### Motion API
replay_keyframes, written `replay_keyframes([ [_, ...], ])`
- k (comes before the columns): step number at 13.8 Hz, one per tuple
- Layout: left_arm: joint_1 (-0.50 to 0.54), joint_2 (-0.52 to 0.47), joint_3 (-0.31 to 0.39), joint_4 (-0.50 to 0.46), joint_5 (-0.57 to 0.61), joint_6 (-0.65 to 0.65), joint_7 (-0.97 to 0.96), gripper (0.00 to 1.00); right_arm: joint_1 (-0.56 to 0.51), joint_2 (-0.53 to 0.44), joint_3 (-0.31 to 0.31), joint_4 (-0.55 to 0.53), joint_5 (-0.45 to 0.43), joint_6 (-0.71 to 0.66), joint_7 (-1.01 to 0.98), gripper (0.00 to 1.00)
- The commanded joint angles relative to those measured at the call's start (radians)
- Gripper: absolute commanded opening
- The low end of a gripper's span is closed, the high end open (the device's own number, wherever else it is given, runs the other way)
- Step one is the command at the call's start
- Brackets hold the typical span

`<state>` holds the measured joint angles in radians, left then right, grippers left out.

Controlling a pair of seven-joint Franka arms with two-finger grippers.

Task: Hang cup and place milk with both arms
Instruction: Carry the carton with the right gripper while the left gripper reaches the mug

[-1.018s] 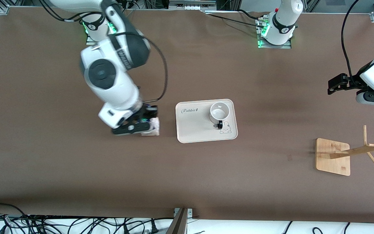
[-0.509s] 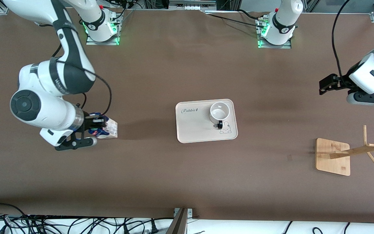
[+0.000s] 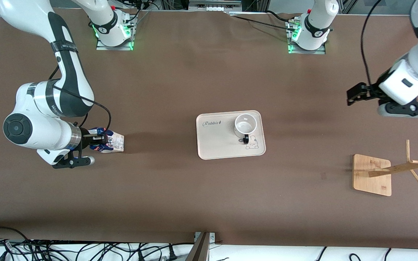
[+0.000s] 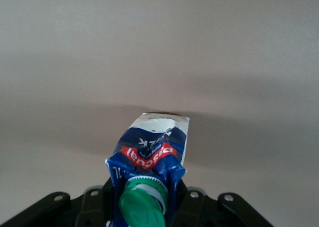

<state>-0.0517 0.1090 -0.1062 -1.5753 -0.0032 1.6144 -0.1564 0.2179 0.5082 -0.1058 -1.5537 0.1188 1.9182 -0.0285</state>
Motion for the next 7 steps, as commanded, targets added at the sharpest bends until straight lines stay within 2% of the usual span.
replay_keyframes([
  [1,-0.066,0.110,-0.078,0.031,0.020,0.001,-0.218,1.00,-0.015,-0.105,0.000,-0.182,0.019,0.117,-0.051,0.43],
  [2,-0.094,0.133,-0.078,0.031,0.017,0.024,-0.279,1.00,-0.015,-0.108,0.000,-0.196,0.019,0.126,-0.054,0.43],
  [4,-0.146,0.202,-0.082,0.028,0.017,0.151,-0.304,1.00,-0.015,-0.108,0.000,-0.198,0.019,0.127,-0.054,0.46],
  [5,-0.184,0.233,-0.079,0.029,0.022,0.179,-0.319,1.00,-0.015,-0.108,0.000,-0.198,0.019,0.125,-0.054,0.50],
  [6,-0.215,0.254,-0.079,0.029,0.022,0.191,-0.353,1.00,-0.015,-0.108,0.000,-0.197,0.019,0.125,-0.054,0.64],
  [7,-0.223,0.279,-0.079,0.029,0.023,0.226,-0.380,1.00,-0.015,-0.108,-0.002,-0.195,0.019,0.122,-0.054,0.98],
])
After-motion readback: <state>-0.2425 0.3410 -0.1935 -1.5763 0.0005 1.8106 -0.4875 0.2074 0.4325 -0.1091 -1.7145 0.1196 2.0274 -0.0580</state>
